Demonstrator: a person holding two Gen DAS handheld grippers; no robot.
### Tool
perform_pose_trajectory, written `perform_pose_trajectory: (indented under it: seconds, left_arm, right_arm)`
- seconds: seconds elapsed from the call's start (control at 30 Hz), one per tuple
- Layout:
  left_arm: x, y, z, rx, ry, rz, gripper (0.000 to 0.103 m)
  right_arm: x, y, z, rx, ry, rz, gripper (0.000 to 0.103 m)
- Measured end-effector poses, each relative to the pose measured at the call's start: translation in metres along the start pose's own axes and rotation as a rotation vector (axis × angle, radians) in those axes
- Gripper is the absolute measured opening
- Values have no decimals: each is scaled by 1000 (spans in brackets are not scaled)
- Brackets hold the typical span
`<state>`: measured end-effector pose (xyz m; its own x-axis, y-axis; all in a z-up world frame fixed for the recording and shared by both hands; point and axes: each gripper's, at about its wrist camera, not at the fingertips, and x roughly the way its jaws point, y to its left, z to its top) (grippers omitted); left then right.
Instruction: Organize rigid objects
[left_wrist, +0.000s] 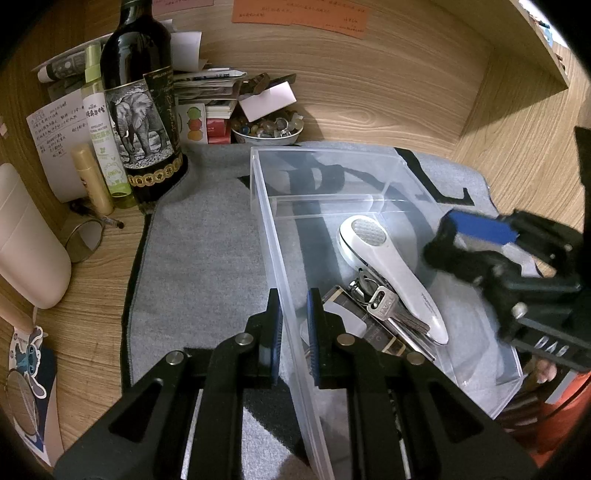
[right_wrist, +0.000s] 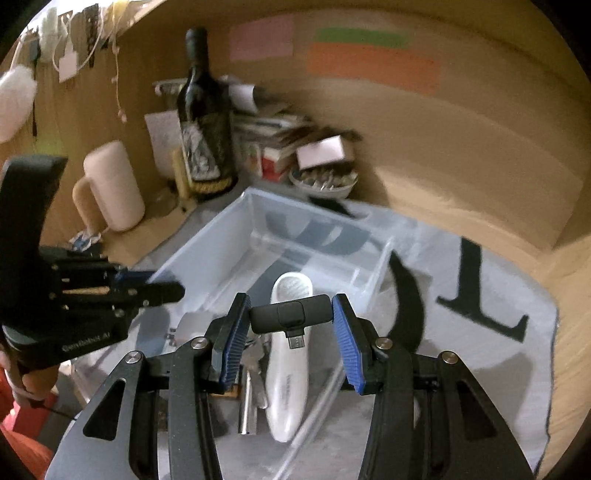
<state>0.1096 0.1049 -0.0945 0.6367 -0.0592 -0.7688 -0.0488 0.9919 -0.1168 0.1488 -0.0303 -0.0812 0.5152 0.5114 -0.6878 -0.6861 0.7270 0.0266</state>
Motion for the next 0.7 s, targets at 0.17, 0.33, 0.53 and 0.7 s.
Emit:
perform_pose_trajectory:
  seconds: [0.17,0.33,0.53,0.7]
  left_arm:
    - [0,0,0,2,0,1,12]
    - [-1,0,-1,9,-2,8,12]
    - [-9,-4,-2,29,-26,39,12]
    - [-29,-7,0,36,-80,68,38]
  right_arm:
    - [13,7,-6,-15,49,14,42]
    - [18,8,-7,-6,70,9,42]
    - [-1,1,-7,20,25,-2,59]
    - [-33,-7,-8,45,-49,-29,73]
